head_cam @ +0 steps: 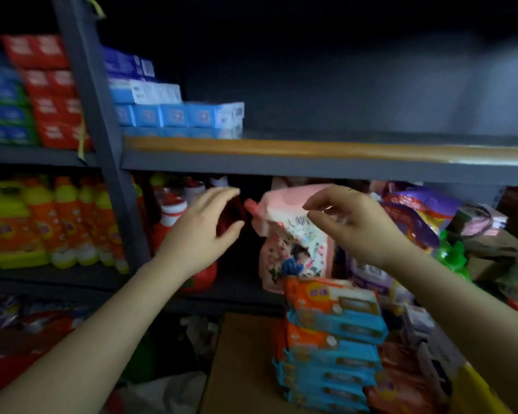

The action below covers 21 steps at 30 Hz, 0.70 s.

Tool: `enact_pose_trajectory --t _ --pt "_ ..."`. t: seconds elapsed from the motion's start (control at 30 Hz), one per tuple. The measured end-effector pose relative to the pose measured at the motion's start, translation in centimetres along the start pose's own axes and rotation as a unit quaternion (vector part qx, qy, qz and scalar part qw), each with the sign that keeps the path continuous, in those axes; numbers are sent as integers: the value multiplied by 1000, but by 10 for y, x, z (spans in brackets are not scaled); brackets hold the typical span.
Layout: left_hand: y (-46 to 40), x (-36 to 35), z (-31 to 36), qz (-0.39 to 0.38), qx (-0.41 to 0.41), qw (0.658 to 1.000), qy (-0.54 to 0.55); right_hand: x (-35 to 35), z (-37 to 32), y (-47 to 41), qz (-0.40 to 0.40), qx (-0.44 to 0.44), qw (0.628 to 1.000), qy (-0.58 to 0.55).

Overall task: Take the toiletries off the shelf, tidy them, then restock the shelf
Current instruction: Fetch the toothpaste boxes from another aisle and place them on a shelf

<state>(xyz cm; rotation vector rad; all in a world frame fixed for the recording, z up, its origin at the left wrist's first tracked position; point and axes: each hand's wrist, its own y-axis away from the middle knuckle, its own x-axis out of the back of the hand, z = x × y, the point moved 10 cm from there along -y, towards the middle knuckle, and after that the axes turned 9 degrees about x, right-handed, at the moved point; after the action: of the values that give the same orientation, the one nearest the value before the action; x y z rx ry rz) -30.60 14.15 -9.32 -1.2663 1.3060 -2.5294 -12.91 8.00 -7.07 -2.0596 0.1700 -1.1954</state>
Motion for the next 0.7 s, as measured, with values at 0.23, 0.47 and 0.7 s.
enact_pose_trajectory --t 0.23,0.47,0.7 --pt "-64 50 -44 68 -17 975 -210 -7 -51 -101 69 104 990 68" --pt "-75 26 -71 17 -19 969 -247 -66 -38 -199 -32 51 988 141" --pt "-75 27 -70 50 -28 976 -212 -70 -27 -212 -50 75 982 165"
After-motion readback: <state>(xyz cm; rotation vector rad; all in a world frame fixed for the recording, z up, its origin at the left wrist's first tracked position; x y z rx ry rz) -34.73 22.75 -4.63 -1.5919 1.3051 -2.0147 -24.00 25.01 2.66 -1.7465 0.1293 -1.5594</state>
